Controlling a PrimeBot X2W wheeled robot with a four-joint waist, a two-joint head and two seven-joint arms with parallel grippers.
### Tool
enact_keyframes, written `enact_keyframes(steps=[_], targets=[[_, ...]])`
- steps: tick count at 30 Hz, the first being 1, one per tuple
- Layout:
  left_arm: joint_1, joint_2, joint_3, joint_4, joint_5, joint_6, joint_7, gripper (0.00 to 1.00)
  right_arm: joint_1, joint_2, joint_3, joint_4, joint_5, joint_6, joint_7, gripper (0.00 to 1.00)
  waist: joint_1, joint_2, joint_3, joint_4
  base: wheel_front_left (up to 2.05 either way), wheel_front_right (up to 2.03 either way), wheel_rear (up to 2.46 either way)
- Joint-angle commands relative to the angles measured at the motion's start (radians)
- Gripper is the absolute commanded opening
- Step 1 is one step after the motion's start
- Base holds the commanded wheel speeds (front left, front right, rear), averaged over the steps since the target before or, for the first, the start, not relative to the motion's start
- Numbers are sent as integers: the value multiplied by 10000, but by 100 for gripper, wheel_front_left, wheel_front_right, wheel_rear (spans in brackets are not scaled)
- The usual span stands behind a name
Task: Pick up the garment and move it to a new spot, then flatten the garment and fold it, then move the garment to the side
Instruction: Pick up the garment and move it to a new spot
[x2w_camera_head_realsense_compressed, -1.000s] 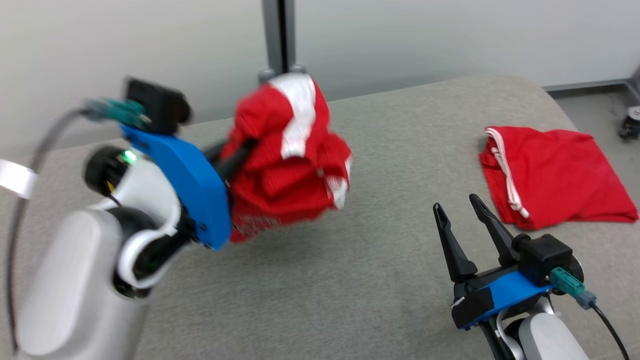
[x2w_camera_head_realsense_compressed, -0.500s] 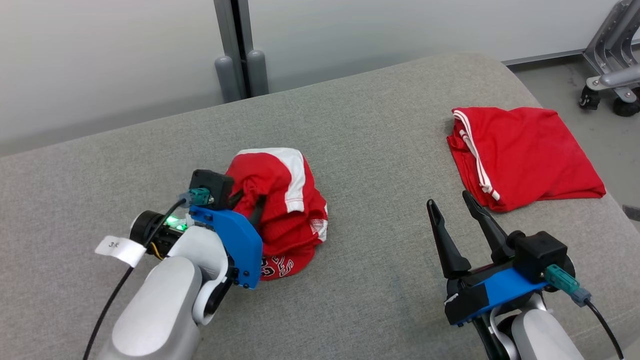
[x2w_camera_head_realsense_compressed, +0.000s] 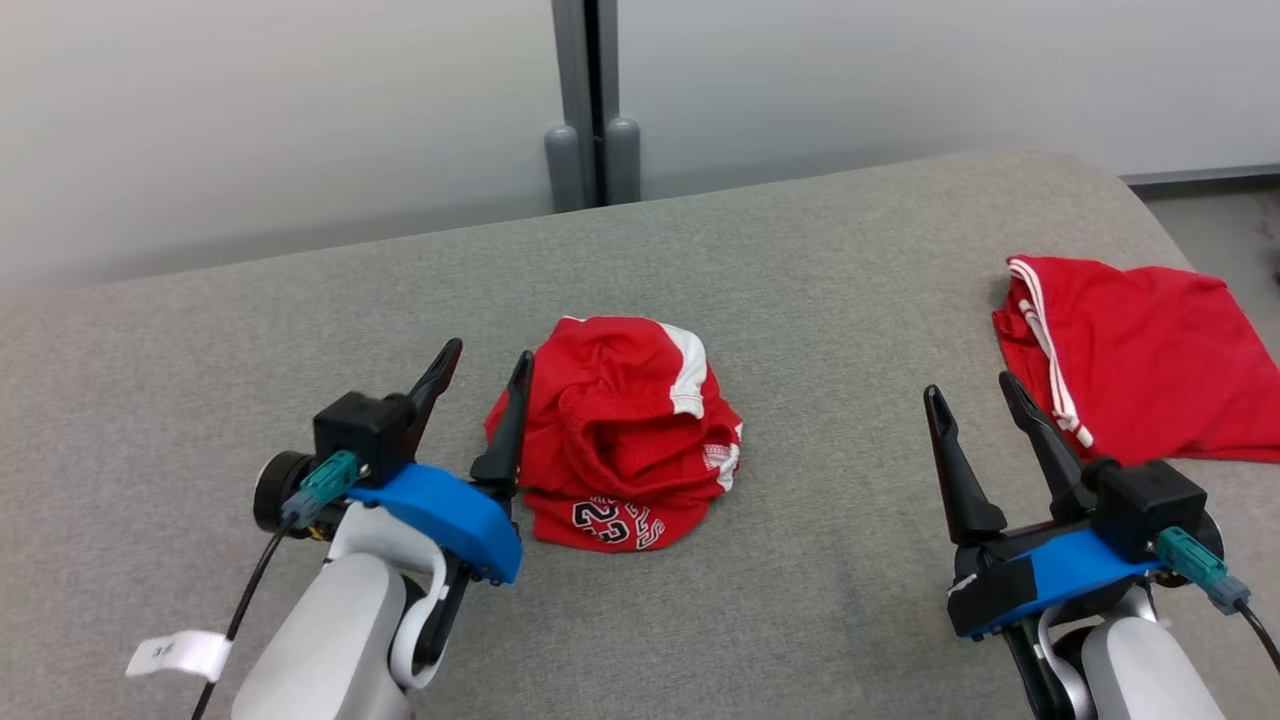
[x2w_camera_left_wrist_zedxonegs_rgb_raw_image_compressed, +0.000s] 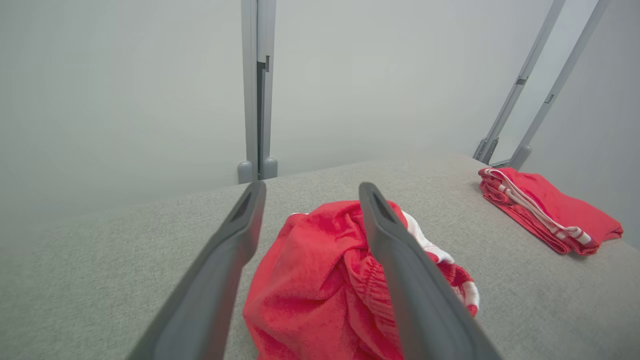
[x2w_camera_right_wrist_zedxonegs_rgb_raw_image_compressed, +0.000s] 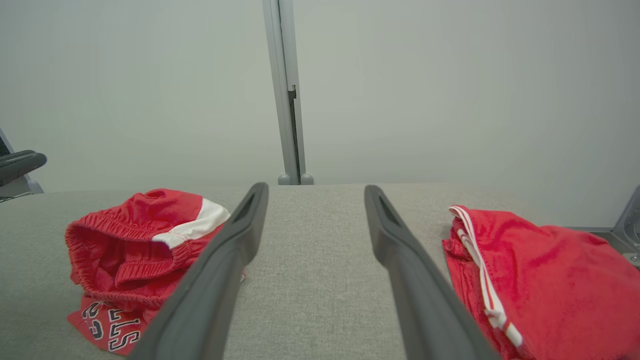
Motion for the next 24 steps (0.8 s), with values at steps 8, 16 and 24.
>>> enact_keyframes(steps=[8, 16, 24], targets=[[1621, 483, 969, -807, -285, 422, -1464, 100, 652, 15, -506, -261, -1, 1, 192, 100, -1, 0, -355, 832, 0, 0, 0], [2855, 691, 2238, -1796, 91, 874, -1601, 100, 1033, 76, -947, -175, 25, 1, 278, 100, -1, 0, -586, 1217, 0, 0, 0], [3527, 481, 3205, -1982, 530, 664, -1608, 100, 1284, 194, -1004, -105, 85, 1, 313, 100, -1, 0, -618, 1325, 0, 0, 0]])
